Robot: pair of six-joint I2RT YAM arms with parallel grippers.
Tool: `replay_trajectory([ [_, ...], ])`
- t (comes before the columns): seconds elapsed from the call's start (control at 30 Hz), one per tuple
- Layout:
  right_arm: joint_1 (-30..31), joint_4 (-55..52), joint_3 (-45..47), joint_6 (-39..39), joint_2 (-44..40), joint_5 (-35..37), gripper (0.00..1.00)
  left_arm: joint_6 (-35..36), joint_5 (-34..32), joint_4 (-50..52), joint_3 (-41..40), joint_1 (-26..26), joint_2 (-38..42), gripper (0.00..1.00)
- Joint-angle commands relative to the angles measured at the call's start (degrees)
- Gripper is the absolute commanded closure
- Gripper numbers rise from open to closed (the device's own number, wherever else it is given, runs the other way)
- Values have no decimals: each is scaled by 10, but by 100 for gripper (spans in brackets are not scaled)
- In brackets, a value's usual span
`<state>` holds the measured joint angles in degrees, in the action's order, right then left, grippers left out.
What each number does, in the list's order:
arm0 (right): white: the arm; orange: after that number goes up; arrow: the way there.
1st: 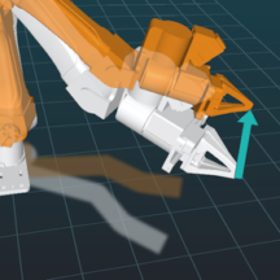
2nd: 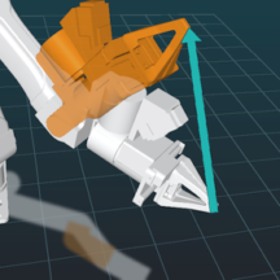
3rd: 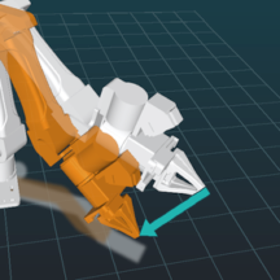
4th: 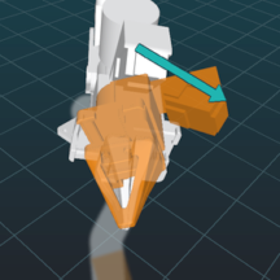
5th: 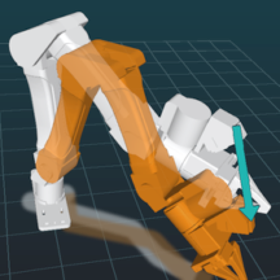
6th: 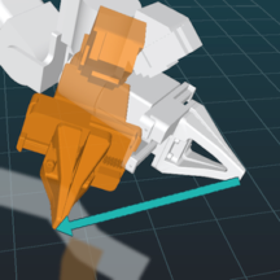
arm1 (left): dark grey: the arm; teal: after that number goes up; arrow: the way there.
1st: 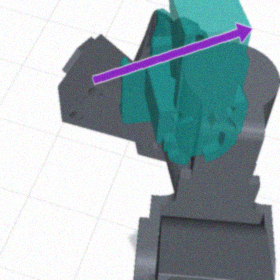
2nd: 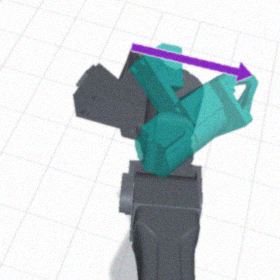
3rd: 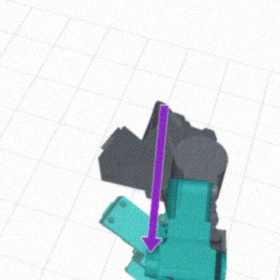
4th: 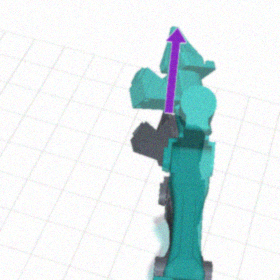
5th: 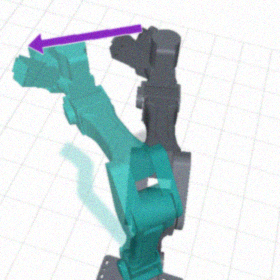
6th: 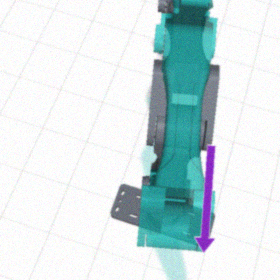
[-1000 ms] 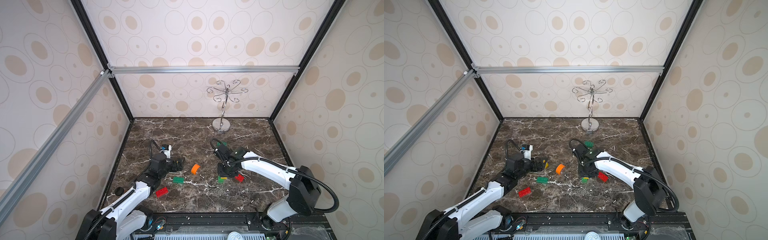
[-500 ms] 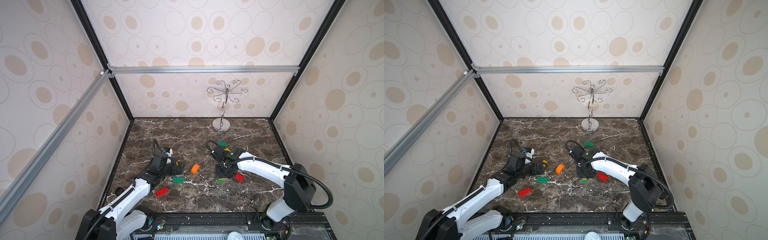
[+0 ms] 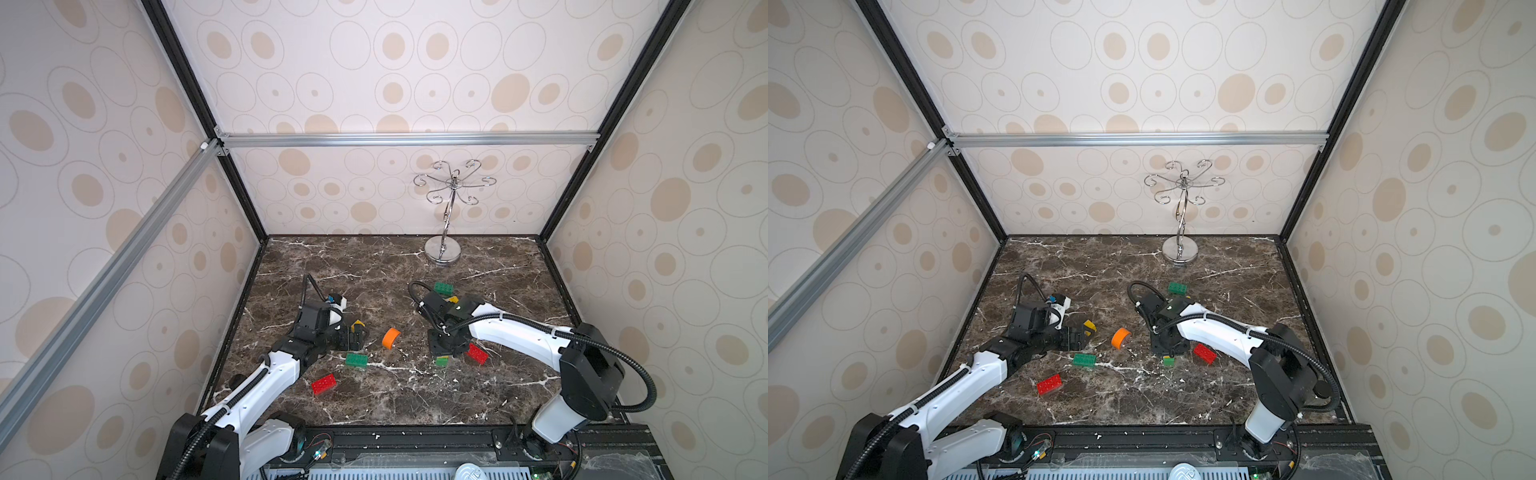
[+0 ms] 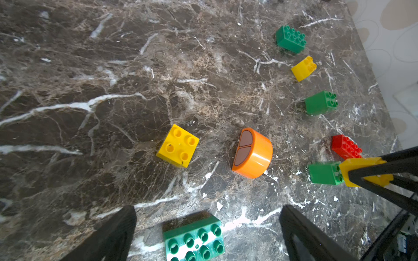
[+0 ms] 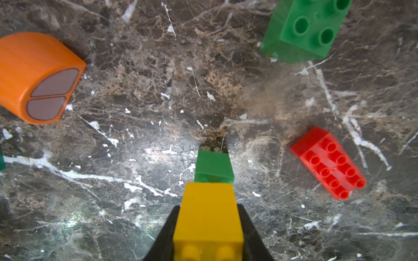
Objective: Assemble an ice cream with lego
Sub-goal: Assemble the lego brick with the lego brick.
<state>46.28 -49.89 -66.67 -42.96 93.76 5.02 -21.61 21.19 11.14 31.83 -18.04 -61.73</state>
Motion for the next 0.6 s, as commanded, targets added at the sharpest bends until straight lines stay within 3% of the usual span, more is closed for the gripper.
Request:
replay_trajectory([
  [0.0, 4, -11, -6, 1, 9, 14, 96, 21, 30, -16, -2, 4, -4, 0],
  [0.57, 2, -10, 25, -53, 27, 1, 99, 15, 8, -14, -5, 4, 4, 0],
])
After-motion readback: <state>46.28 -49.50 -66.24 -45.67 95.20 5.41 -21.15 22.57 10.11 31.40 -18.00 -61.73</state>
